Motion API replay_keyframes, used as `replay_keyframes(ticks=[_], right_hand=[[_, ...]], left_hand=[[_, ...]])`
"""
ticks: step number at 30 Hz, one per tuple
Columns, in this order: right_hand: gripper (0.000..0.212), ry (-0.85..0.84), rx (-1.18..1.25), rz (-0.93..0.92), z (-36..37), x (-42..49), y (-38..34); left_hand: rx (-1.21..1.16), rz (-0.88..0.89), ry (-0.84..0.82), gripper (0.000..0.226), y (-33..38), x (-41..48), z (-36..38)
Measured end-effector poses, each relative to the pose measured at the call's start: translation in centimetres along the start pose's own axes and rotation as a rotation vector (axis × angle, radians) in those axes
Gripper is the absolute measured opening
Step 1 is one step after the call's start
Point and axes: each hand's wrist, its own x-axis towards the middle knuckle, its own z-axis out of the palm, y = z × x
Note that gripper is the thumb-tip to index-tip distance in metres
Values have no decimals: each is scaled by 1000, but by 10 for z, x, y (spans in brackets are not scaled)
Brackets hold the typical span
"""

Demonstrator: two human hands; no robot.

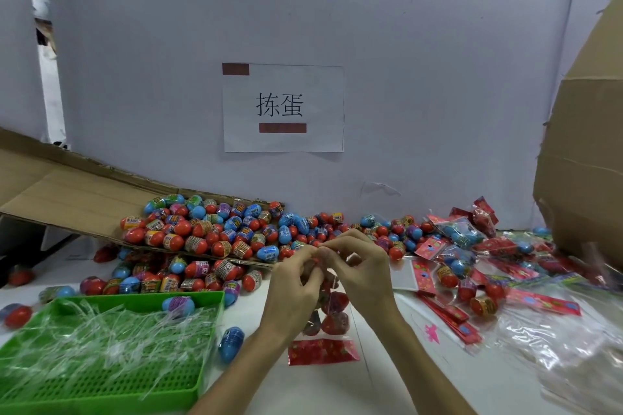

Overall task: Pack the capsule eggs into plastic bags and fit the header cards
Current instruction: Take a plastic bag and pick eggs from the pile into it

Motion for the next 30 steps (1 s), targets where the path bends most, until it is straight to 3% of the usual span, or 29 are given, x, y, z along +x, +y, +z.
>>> replay_keyframes(ticks=[7, 12, 23, 30], right_hand=[[21, 14, -16, -20, 5, -3, -3], [17, 41, -254, -150, 7, -3, 2], [12, 9, -404, -310, -2, -2, 4], [10, 42, -326, -230, -1, -2, 5]], left_hand=[[-135, -149, 75, 27, 6, -1, 3], [-127, -179, 112, 33, 2, 4, 0], [14, -68, -45, 23, -2, 7, -5], [113, 26, -44, 24, -4, 6, -2]])
